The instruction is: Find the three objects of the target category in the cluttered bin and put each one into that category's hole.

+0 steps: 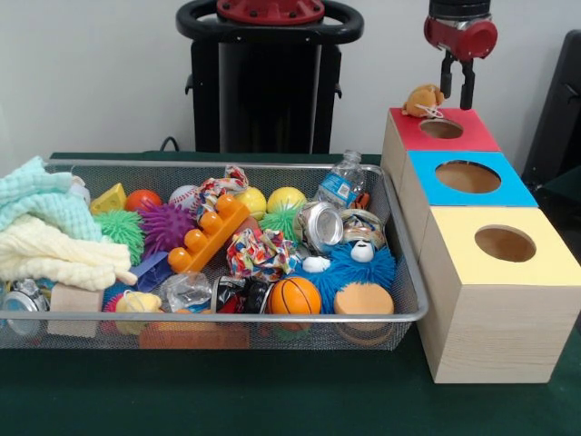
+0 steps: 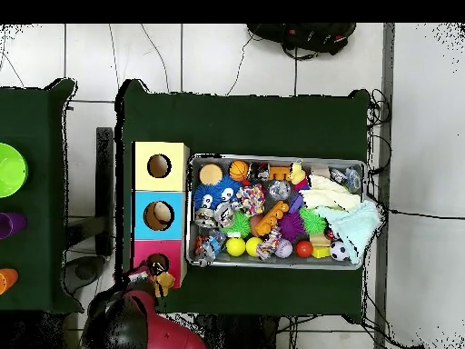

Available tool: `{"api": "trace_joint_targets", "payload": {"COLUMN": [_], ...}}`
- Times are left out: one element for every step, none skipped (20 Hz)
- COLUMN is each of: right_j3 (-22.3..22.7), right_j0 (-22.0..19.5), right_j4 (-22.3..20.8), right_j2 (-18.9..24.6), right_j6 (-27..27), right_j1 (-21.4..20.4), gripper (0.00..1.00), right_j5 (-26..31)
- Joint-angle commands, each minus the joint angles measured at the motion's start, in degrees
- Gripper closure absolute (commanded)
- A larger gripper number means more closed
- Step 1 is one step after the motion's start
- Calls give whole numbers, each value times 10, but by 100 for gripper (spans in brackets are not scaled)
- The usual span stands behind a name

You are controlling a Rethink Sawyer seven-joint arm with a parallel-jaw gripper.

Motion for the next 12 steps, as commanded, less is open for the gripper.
{"api": "trace_joint_targets", "payload": {"right_j3": [-104,-115,-129,-144,-158,-175,-191,-207,-219,-232,-245,-253], "right_j0": [6,10,19,29,35,45,54,62,68,72,77,80], "right_j4": [62,66,70,73,74,74,74,72,69,65,61,58], "right_j2": [-29,-40,-56,-72,-85,-101,-117,-131,-143,-153,-163,-170], "right_j6": [127,125,125,127,129,134,140,146,151,157,163,168], "right_j1": [27,32,40,48,56,65,74,83,90,97,104,108], "gripper": [0,0,0,0,0,0,0,0,0,0,0,0], "right_j5": [58,68,80,91,102,117,130,143,154,166,179,187]}}
